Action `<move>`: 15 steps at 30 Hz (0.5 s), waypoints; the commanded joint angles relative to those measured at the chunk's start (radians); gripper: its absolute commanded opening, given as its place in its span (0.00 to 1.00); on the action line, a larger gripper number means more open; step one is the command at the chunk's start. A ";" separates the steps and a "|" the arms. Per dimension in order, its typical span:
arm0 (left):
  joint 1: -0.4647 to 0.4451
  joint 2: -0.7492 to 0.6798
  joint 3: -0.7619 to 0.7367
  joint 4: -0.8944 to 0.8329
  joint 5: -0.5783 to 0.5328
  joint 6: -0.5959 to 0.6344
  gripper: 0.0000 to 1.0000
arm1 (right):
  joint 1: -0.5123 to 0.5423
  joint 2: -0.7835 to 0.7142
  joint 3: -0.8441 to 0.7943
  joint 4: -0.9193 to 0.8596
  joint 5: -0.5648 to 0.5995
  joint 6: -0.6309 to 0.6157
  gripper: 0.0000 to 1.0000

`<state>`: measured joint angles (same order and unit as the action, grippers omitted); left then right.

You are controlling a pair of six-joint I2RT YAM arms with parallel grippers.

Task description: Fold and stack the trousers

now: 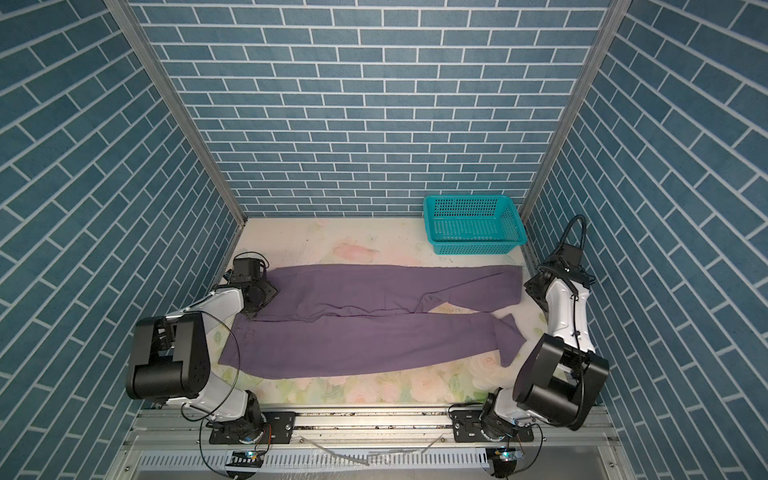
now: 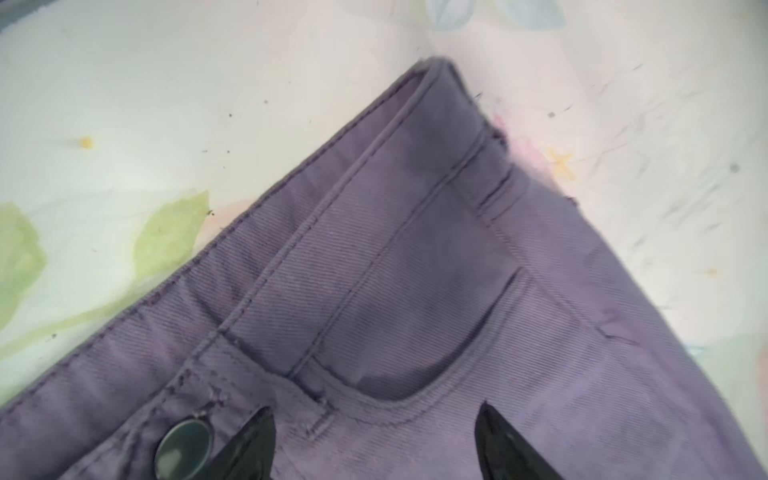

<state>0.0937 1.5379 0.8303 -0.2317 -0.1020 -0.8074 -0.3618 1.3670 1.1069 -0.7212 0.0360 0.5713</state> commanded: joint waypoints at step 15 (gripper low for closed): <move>-0.019 -0.202 -0.155 -0.013 0.077 0.003 0.79 | 0.471 -0.050 -0.401 0.061 0.034 0.215 0.14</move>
<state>0.0784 1.3571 0.7120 -0.2337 -0.0368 -0.8082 0.1085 1.2934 0.7204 -0.6750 -0.0250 0.7364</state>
